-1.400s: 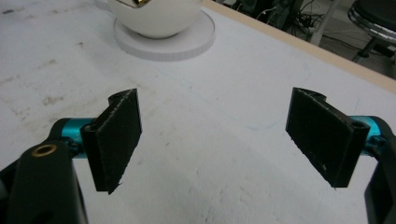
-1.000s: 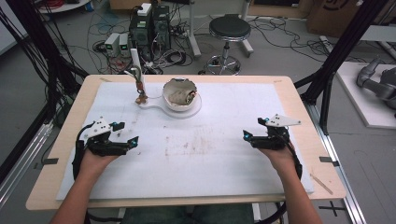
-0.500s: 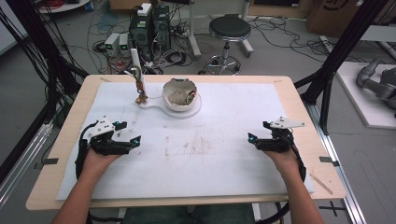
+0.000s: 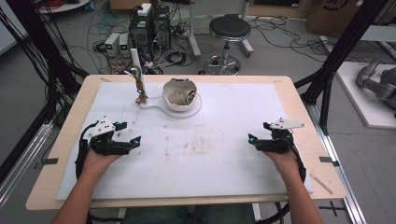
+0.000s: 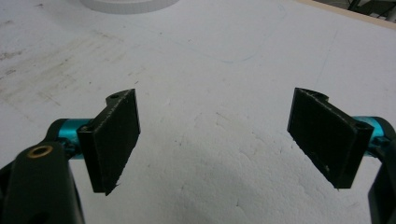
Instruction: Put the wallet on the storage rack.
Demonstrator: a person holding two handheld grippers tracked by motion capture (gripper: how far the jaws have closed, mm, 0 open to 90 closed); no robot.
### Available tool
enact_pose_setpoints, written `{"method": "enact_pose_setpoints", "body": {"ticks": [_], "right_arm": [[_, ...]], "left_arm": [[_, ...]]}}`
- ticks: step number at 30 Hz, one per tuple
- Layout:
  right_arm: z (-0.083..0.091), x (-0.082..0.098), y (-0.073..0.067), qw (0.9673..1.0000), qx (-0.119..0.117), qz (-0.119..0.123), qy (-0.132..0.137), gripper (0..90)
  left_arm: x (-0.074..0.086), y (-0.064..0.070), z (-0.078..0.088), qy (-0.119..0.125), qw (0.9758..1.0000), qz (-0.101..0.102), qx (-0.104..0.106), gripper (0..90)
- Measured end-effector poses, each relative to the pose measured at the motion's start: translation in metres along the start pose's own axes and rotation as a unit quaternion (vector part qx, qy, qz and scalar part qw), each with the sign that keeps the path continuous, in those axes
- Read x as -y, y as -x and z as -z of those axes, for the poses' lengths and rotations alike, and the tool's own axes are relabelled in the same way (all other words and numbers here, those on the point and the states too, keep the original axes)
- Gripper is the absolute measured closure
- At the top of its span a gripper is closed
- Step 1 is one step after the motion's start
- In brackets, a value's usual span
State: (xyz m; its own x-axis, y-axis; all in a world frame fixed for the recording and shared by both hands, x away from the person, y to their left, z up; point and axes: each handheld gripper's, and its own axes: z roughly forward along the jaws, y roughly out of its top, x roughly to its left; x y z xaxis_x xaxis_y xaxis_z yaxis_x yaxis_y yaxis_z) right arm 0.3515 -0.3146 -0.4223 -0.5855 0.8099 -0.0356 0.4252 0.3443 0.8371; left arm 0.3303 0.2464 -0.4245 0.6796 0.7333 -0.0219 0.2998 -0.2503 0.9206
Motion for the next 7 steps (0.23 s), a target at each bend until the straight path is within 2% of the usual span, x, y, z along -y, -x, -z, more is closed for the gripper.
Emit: {"method": "enact_pose_setpoints", "body": {"ticks": [7], "right_arm": [[-0.0010,0.0000,-0.0011,1.0000,0.006,0.002,-0.006,17.2]], "left_arm": [[0.0013,-0.0002,-0.0002,-0.008,1.0000,0.003,0.000,16.1]]}}
